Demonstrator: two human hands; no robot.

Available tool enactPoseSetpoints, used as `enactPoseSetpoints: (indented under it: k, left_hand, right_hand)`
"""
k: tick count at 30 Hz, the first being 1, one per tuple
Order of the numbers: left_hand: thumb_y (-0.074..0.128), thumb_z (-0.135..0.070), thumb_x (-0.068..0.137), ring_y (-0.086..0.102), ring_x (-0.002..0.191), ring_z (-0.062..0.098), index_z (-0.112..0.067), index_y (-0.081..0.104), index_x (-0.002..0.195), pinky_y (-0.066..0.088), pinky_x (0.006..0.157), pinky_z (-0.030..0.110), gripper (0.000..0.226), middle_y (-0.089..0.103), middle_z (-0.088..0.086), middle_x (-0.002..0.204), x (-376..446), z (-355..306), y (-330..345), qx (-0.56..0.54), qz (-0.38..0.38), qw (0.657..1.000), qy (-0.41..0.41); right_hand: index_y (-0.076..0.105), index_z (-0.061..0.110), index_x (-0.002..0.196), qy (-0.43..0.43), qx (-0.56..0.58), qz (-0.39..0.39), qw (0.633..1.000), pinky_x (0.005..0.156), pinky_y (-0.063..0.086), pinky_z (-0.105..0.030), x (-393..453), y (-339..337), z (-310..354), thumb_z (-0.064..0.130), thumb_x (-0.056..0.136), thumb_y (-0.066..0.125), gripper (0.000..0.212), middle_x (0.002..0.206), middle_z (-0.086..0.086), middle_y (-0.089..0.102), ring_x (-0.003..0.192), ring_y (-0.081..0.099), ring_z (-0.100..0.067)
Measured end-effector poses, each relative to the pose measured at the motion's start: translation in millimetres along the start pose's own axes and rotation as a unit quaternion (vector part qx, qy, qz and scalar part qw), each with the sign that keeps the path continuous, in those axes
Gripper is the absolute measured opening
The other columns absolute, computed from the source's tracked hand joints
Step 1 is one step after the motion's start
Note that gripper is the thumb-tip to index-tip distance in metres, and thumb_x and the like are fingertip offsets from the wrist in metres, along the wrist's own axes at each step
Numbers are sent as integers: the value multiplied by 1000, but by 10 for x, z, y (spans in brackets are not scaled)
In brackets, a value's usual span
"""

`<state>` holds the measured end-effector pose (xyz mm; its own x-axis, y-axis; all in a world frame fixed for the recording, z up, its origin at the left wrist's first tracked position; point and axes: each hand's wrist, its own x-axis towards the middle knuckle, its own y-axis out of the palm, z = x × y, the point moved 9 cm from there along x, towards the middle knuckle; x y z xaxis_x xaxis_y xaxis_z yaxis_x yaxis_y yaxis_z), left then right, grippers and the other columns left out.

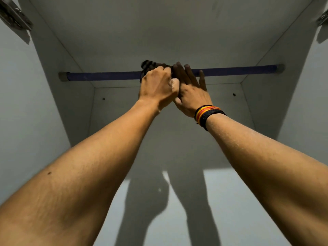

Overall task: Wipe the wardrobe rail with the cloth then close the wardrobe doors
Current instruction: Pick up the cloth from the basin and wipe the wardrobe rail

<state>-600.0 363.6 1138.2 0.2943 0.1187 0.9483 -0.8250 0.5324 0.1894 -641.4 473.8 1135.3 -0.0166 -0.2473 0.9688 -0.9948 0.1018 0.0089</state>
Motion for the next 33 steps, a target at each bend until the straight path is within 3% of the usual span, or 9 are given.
enactPoseSetpoints:
  k: [2,4,6,10,19,26,33]
  left_hand:
    - [42,-36,101,63,76,28,-15,58,80,42,65,33,34,70,14,92,6,32,-36,-11,-15,1000,-8]
    - [44,-40,105,70,84,33,-10,69,90,49,66,38,42,73,14,96,45,54,-45,20,-16,1000,-4]
    - [51,-31,104,71,94,35,-8,71,102,54,72,41,30,73,14,105,85,58,21,68,2,998,8]
    - [57,-9,102,73,97,34,-8,70,107,62,77,44,14,73,13,106,93,127,74,108,23,993,33]
    - [55,-10,102,70,99,44,-2,67,112,56,77,49,18,71,21,108,-34,1019,-182,178,47,983,14]
    - [68,-5,94,66,101,46,-6,59,119,57,77,50,27,66,23,111,-219,1877,-471,199,75,977,-22]
    - [70,-8,93,65,102,43,-5,58,120,57,80,48,30,64,23,113,-274,2048,-578,200,99,974,-38]
  right_hand:
    - [-2,20,163,8,-15,0,1000,127,-9,-53,-1,10,-138,54,97,43,87,172,0,-10,159,-10,-19]
    - [-6,15,163,29,-7,3,1000,127,-10,-52,-6,22,-301,63,95,45,97,172,-3,-11,158,-12,-20]
    - [-9,13,162,26,-8,8,1000,126,-9,-54,-22,42,-385,69,91,48,107,171,-5,-13,158,-14,-21]
    - [-11,10,161,7,-35,13,999,126,-8,-55,-15,73,-365,69,88,55,115,171,-8,-16,158,-15,-22]
    - [-14,13,161,23,-52,27,998,126,-8,-55,-16,82,-335,60,93,56,108,170,-5,-19,158,-16,-22]
    - [-17,15,161,55,-65,52,995,126,-8,-55,-6,88,-323,50,97,56,103,170,-4,-22,157,-19,-23]
    - [-16,16,161,46,-70,78,993,126,-10,-56,0,37,-330,47,99,54,99,170,-3,-20,157,-17,-22]
